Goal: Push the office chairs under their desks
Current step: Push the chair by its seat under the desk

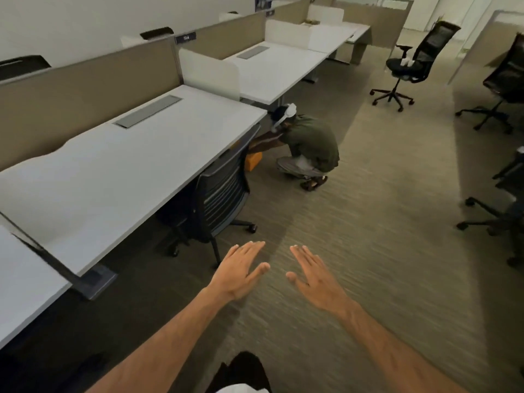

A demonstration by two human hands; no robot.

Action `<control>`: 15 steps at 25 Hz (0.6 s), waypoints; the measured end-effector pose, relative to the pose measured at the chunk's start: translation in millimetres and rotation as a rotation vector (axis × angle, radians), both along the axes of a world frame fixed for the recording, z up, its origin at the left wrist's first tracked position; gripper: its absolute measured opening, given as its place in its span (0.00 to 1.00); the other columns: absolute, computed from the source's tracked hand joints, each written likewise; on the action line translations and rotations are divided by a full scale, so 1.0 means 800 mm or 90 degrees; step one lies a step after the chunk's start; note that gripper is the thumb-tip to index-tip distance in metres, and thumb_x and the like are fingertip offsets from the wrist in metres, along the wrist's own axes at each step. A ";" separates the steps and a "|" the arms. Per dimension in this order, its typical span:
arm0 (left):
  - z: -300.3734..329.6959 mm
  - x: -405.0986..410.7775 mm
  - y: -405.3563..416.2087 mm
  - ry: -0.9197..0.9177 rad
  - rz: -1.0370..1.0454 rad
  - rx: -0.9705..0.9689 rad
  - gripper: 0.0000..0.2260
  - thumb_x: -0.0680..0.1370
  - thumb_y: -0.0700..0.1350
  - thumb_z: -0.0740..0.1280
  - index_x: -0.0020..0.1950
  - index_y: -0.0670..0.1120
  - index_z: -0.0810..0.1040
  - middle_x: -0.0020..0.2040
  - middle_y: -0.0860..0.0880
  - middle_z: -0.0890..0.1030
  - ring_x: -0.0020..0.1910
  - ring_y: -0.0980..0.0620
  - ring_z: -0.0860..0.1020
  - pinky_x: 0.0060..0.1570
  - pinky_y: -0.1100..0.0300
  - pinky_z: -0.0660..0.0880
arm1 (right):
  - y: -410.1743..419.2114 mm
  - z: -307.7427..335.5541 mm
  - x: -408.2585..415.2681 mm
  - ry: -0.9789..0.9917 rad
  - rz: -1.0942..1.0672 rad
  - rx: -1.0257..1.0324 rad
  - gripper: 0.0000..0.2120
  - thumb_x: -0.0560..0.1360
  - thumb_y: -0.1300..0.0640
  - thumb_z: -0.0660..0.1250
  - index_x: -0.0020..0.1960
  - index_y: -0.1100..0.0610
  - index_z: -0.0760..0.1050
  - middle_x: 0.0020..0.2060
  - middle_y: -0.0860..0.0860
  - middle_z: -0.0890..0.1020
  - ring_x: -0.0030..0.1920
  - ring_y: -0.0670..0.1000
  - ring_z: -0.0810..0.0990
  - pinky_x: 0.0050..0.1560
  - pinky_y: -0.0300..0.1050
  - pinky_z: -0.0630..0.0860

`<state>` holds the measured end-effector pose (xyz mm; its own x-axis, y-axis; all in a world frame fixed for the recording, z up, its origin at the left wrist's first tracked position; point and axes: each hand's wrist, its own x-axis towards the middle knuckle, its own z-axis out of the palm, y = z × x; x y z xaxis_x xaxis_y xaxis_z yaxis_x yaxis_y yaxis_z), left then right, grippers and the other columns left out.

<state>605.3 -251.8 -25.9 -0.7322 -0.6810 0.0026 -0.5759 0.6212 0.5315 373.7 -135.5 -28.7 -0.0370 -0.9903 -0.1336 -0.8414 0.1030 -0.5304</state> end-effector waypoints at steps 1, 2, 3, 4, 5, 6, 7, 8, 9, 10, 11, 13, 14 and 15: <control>-0.003 -0.007 -0.019 -0.010 0.014 0.005 0.31 0.84 0.67 0.51 0.83 0.51 0.57 0.81 0.52 0.62 0.80 0.56 0.55 0.79 0.55 0.47 | -0.025 -0.001 -0.012 -0.004 0.014 0.008 0.51 0.70 0.18 0.35 0.83 0.49 0.46 0.82 0.46 0.51 0.81 0.44 0.43 0.81 0.48 0.42; -0.008 -0.015 -0.042 -0.017 0.032 0.008 0.31 0.84 0.67 0.51 0.82 0.51 0.57 0.81 0.52 0.62 0.80 0.56 0.55 0.79 0.55 0.47 | -0.055 -0.004 -0.024 -0.007 0.024 0.009 0.52 0.70 0.18 0.35 0.83 0.50 0.46 0.82 0.46 0.51 0.81 0.45 0.43 0.80 0.48 0.42; -0.013 -0.021 -0.063 -0.020 0.047 0.009 0.31 0.84 0.66 0.51 0.82 0.51 0.57 0.81 0.52 0.62 0.80 0.56 0.55 0.79 0.55 0.47 | -0.081 -0.007 -0.033 -0.010 0.027 0.007 0.52 0.69 0.18 0.34 0.83 0.49 0.46 0.82 0.45 0.51 0.81 0.45 0.43 0.80 0.49 0.42; -0.016 -0.028 -0.086 -0.021 0.054 0.010 0.31 0.84 0.66 0.51 0.82 0.51 0.57 0.81 0.52 0.63 0.80 0.56 0.56 0.79 0.54 0.48 | -0.108 -0.009 -0.042 -0.014 0.032 0.010 0.52 0.69 0.18 0.34 0.83 0.49 0.46 0.82 0.45 0.51 0.81 0.45 0.44 0.81 0.50 0.43; -0.018 -0.035 -0.116 -0.023 0.059 0.014 0.32 0.84 0.67 0.51 0.82 0.51 0.57 0.81 0.52 0.63 0.80 0.56 0.56 0.79 0.54 0.49 | -0.138 -0.011 -0.051 -0.021 0.038 0.020 0.52 0.69 0.18 0.35 0.83 0.48 0.46 0.82 0.44 0.51 0.81 0.45 0.44 0.81 0.51 0.43; -0.020 -0.043 -0.147 -0.019 0.061 0.013 0.32 0.83 0.68 0.50 0.82 0.51 0.58 0.80 0.52 0.63 0.80 0.56 0.56 0.79 0.53 0.49 | -0.166 -0.014 -0.059 -0.025 0.042 0.025 0.51 0.70 0.18 0.35 0.83 0.48 0.45 0.82 0.43 0.51 0.81 0.44 0.44 0.81 0.52 0.44; -0.022 -0.054 -0.184 -0.011 0.068 0.006 0.33 0.83 0.69 0.50 0.82 0.51 0.58 0.80 0.52 0.64 0.80 0.57 0.56 0.79 0.53 0.50 | -0.199 -0.018 -0.069 -0.029 0.046 0.023 0.50 0.70 0.18 0.36 0.83 0.47 0.45 0.82 0.43 0.51 0.81 0.44 0.43 0.81 0.52 0.44; -0.023 -0.065 -0.219 -0.004 0.081 -0.001 0.33 0.83 0.69 0.49 0.82 0.51 0.58 0.80 0.52 0.64 0.80 0.56 0.57 0.79 0.52 0.50 | -0.230 -0.020 -0.078 -0.022 0.056 0.021 0.49 0.71 0.19 0.37 0.83 0.47 0.45 0.82 0.43 0.51 0.81 0.44 0.43 0.81 0.53 0.44; -0.021 -0.077 -0.254 0.003 0.096 -0.004 0.34 0.82 0.70 0.49 0.82 0.51 0.59 0.80 0.52 0.64 0.79 0.56 0.58 0.79 0.52 0.51 | -0.261 -0.019 -0.087 -0.013 0.062 0.025 0.47 0.73 0.20 0.39 0.83 0.47 0.46 0.82 0.43 0.51 0.81 0.44 0.44 0.81 0.52 0.45; -0.017 -0.088 -0.288 0.008 0.109 -0.002 0.34 0.82 0.70 0.49 0.82 0.50 0.59 0.79 0.52 0.65 0.79 0.55 0.60 0.78 0.52 0.53 | -0.295 -0.016 -0.097 -0.016 0.059 0.044 0.44 0.75 0.22 0.42 0.83 0.46 0.46 0.82 0.43 0.51 0.81 0.44 0.44 0.81 0.51 0.44; -0.012 -0.096 -0.314 0.016 0.120 0.002 0.35 0.82 0.70 0.49 0.81 0.49 0.60 0.79 0.51 0.66 0.78 0.54 0.61 0.78 0.51 0.55 | -0.324 -0.011 -0.103 -0.031 0.055 0.068 0.41 0.78 0.26 0.46 0.83 0.46 0.47 0.82 0.42 0.51 0.81 0.44 0.44 0.81 0.49 0.44; -0.004 -0.112 -0.369 0.031 0.142 -0.018 0.35 0.82 0.70 0.50 0.81 0.48 0.62 0.78 0.49 0.68 0.77 0.52 0.64 0.77 0.49 0.59 | -0.400 -0.006 -0.118 -0.046 0.060 0.074 0.36 0.81 0.32 0.51 0.83 0.45 0.47 0.82 0.42 0.52 0.81 0.44 0.45 0.80 0.46 0.44; 0.000 -0.114 -0.392 0.035 0.153 -0.020 0.35 0.82 0.70 0.50 0.80 0.48 0.63 0.77 0.49 0.69 0.76 0.51 0.66 0.76 0.48 0.61 | -0.435 -0.005 -0.123 -0.039 0.070 0.071 0.35 0.82 0.33 0.52 0.83 0.46 0.48 0.82 0.43 0.52 0.82 0.45 0.46 0.80 0.46 0.45; 0.003 -0.114 -0.416 0.036 0.172 -0.022 0.35 0.82 0.70 0.50 0.80 0.47 0.64 0.76 0.48 0.70 0.75 0.50 0.67 0.75 0.48 0.63 | -0.471 -0.003 -0.127 -0.036 0.079 0.067 0.34 0.82 0.34 0.53 0.83 0.46 0.48 0.82 0.44 0.53 0.82 0.45 0.46 0.80 0.46 0.45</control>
